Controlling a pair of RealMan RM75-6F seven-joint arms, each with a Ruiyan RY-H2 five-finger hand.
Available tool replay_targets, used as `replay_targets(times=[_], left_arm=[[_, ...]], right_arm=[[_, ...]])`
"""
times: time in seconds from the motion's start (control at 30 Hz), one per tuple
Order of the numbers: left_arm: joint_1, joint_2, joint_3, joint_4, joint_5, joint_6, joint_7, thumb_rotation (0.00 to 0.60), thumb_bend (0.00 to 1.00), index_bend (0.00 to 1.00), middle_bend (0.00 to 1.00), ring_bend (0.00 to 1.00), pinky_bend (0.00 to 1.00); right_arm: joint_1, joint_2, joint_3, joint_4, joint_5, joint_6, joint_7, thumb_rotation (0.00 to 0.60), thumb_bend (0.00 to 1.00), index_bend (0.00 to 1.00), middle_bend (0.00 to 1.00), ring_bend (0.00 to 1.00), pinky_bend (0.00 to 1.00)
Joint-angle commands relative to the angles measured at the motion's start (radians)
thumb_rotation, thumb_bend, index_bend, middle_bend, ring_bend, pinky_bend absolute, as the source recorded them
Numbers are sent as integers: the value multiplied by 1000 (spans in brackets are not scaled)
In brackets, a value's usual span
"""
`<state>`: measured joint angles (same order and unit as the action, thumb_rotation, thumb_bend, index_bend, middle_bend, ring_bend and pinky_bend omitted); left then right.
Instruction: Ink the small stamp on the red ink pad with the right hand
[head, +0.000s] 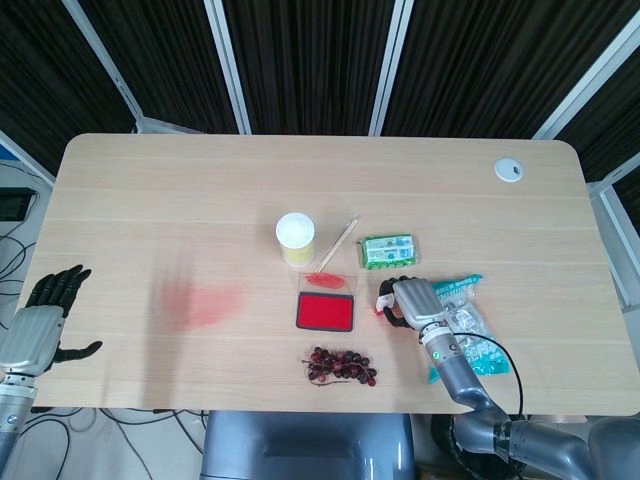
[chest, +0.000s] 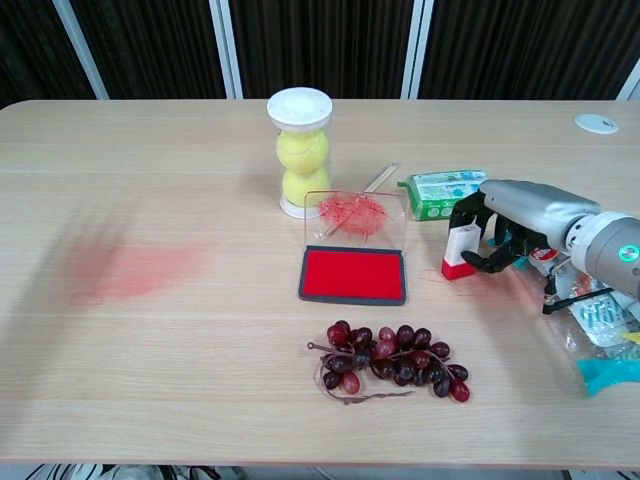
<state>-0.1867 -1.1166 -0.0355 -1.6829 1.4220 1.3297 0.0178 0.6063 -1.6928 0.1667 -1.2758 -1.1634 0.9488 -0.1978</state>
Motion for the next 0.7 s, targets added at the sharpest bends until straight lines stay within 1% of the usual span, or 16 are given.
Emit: replay_targets(times=[0.03, 0.27, 0.43, 0.57, 0.63, 0.7], left_arm=[[0, 0, 0, 0, 0, 0, 0, 600, 46, 0, 0, 0, 0], [0, 0, 0, 1, 1, 1, 0, 600, 46, 0, 0, 0, 0], [0, 0, 0, 0, 0, 0, 0, 600, 46, 0, 0, 0, 0], [0, 0, 0, 0, 1, 1, 0, 600, 46, 0, 0, 0, 0], [0, 0, 0, 0, 2, 1, 1, 600, 46, 0, 0, 0, 0], [0, 0, 1, 1, 2, 1, 0, 600, 46, 0, 0, 0, 0]], right_arm=[[0, 2, 0, -3, 3, -2, -3, 600, 478, 444, 410, 360, 405], [0, 6, 1, -10, 9, 0, -9, 600, 477, 425, 407, 360, 405], [0, 11, 0, -18, 10, -1, -13, 600, 422, 393, 396, 357, 400], [-1, 13, -1, -18, 10, 2, -20, 600, 400, 377, 383, 349, 388], [-2, 14, -1, -19, 11, 5, -24, 600, 386, 365, 368, 340, 383], [-4, 16, -3, -23, 12, 8, -28, 600, 347, 338, 336, 319, 367]])
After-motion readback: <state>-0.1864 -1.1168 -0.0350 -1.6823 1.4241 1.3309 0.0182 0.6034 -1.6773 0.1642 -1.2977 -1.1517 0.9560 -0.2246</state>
